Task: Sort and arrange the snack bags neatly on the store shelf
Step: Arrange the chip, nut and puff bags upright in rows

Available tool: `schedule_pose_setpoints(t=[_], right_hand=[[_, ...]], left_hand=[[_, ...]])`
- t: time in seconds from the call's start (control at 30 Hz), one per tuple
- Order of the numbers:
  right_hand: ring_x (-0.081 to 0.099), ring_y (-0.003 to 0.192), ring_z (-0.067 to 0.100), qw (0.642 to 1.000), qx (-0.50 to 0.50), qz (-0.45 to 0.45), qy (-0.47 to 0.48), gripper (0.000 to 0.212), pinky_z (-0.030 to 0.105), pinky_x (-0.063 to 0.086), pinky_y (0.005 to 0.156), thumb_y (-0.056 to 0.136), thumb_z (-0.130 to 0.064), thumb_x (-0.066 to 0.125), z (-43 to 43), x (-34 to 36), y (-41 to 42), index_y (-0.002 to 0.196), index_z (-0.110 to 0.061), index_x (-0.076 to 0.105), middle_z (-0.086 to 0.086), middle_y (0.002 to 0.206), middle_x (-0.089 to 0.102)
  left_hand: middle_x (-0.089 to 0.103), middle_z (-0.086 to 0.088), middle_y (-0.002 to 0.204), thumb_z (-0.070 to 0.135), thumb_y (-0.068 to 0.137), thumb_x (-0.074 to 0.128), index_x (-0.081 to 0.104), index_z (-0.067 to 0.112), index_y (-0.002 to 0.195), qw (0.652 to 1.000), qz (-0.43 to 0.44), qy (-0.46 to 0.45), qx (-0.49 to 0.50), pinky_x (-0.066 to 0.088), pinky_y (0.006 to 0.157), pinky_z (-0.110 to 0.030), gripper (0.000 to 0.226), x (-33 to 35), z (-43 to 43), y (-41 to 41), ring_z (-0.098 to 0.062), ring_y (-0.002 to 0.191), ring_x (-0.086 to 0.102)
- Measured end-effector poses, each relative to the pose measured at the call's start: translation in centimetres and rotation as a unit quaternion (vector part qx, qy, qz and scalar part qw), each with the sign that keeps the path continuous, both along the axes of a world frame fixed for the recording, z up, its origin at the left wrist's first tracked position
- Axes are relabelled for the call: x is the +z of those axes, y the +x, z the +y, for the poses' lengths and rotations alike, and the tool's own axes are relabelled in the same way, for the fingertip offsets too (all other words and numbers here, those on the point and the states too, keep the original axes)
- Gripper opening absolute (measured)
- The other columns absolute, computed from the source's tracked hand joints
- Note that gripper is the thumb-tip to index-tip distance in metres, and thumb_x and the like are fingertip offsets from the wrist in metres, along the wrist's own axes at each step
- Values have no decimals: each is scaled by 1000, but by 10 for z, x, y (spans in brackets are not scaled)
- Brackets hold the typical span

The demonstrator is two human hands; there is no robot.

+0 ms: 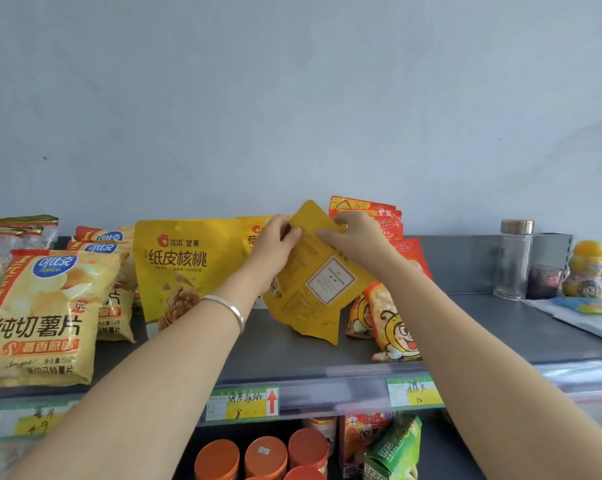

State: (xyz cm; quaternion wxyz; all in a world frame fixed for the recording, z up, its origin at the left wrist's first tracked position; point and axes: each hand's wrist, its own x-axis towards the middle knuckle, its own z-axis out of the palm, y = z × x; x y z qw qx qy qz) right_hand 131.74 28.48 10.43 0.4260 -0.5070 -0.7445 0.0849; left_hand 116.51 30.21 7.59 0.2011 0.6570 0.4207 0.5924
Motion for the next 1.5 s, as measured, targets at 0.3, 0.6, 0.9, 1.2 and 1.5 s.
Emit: schedule_pose_setpoints(t=[0.3,0.6,0.9,1.2,1.5], right_hand=[[57,47,13,969,106,164,-154,8,23,47,43,90,-9,57,-9,2,-7,82,-7,55,5,64,56],[65,61,21,903,113,342,-236,12,28,58,50,94,-6,55,-9,-7,-27,82,-5,54,13,76,62],[68,89,28,948,74,272,-150,43,41,59,79,101,-42,39,-1,-44,-24,101,-5,62,15,99,68],[60,111,34,959,84,240,-130,17,47,51,92,89,-16,64,3,-83,-13,105,-13,60,10,111,64],[57,80,24,963,-40,262,-41,17,28,44,58,94,-5,50,0,-91,13,110,-7,55,13,103,65]], left_hand=[[26,1,151,54,88,48,27,27,145,998,48,19,19,26,113,-40,66,-26,-12,9,-16,139,25],[29,20,137,79,70,47,25,29,145,994,111,-1,-18,26,95,-5,93,-68,-57,-11,5,126,27],[45,2,65,18,100,40,51,18,78,982,-55,51,171,29,54,-27,25,-69,-54,-17,-11,56,36],[56,-1,111,17,99,43,44,13,125,977,-150,17,152,40,81,-29,26,-72,-51,-10,-20,102,54],[16,-9,151,10,85,65,3,28,149,987,68,-77,121,25,112,-38,91,-95,-30,28,-23,140,20]])
